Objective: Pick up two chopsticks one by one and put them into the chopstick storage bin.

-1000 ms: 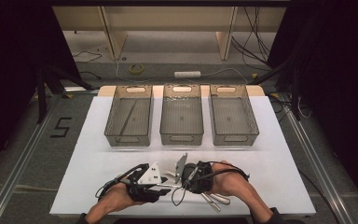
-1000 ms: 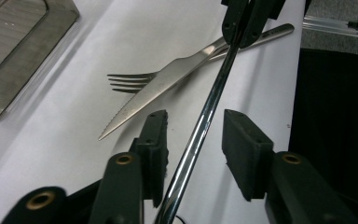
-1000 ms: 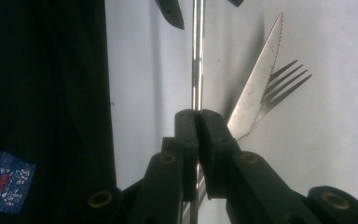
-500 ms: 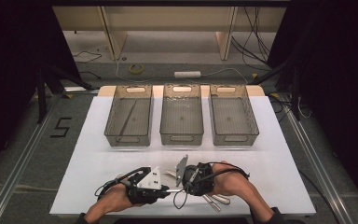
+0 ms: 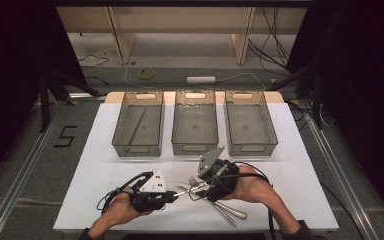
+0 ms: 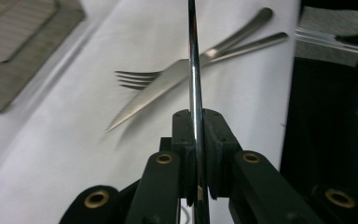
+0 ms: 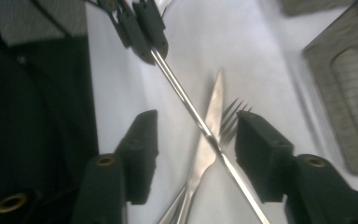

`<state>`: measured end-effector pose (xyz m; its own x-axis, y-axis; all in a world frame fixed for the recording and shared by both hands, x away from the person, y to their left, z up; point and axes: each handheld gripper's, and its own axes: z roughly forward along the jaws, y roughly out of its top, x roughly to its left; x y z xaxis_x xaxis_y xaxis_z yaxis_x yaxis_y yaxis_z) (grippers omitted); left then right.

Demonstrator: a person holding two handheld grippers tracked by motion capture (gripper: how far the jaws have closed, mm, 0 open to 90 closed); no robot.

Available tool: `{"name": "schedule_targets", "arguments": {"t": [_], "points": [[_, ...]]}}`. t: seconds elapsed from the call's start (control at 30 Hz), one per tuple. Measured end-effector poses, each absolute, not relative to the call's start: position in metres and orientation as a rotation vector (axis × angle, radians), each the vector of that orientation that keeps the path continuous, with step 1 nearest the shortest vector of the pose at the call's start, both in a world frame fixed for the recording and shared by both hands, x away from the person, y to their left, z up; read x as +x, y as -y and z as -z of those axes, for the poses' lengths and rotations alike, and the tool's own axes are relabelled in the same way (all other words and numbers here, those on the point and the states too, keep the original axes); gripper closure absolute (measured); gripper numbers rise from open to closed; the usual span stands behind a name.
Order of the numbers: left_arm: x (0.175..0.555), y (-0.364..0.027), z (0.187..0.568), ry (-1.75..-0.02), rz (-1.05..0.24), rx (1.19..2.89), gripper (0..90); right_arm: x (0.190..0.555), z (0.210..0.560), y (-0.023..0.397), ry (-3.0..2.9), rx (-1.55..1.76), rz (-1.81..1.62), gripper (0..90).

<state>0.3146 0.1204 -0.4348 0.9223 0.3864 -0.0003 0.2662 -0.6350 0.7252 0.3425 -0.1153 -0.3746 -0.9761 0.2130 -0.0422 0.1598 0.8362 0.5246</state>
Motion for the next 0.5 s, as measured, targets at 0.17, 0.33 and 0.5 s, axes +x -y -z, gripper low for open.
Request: {"name": "schedule_targets", "arguments": {"t": [0.17, 0.33, 0.5], "points": [[0.323, -0.131, 0.433, -0.625, -0.255, 2.222, 83.5, 0.346, 0.369, 0.119, -2.833, 0.389, -0.932, 39.2], [0.329, -0.142, 0.43, -0.753, -0.319, 2.164, 83.5, 0.35, 0.367, 0.126, -2.718, 0.484, -1.059, 35.6], [0.335, -0.152, 0.428, -0.842, -0.348, 2.114, 83.6, 0.353, 0.374, 0.134, -2.646, 0.592, -1.154, 32.1]]}}
